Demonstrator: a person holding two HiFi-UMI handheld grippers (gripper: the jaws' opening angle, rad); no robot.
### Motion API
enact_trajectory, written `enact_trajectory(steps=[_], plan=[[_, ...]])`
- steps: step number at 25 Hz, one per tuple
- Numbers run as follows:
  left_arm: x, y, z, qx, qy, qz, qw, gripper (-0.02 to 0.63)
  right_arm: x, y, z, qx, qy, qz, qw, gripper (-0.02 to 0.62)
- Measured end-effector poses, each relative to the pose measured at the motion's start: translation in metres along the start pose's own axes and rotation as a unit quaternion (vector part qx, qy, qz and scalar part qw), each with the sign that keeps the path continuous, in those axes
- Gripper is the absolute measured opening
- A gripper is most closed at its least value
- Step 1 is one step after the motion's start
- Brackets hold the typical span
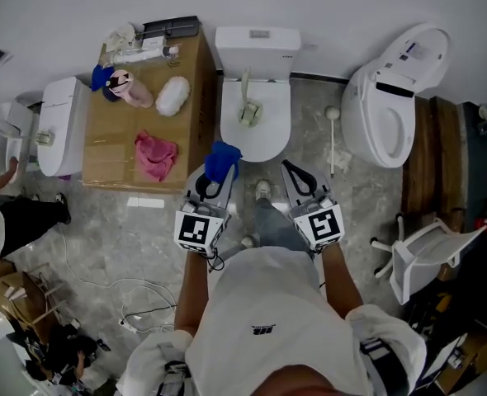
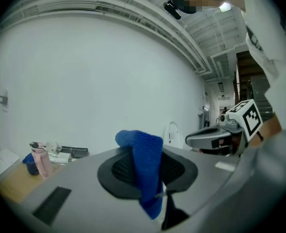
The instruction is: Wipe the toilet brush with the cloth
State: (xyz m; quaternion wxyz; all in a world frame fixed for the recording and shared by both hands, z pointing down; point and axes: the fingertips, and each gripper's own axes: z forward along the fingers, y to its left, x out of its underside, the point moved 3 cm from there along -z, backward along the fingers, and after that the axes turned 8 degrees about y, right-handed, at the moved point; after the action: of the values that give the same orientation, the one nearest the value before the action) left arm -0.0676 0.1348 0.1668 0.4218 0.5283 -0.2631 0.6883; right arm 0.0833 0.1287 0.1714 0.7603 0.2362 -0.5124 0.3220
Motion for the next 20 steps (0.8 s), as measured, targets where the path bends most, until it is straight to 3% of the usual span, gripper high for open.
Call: enact_trajectory(steps=[10,20], plan=[[0.023,0.037,0.087,-0.018,0.041,-0.021,0.9988,0.091,0.032,-0.064,0.079,-0.043,0.046,0.011,0.998,-0.005],[0.058,0.069,0.138,-0.034,0.067,-0.039,0.9964,0.079,0.077,-0.082,0.131,-0.065,0.087,0.006,0.994,-0.005]])
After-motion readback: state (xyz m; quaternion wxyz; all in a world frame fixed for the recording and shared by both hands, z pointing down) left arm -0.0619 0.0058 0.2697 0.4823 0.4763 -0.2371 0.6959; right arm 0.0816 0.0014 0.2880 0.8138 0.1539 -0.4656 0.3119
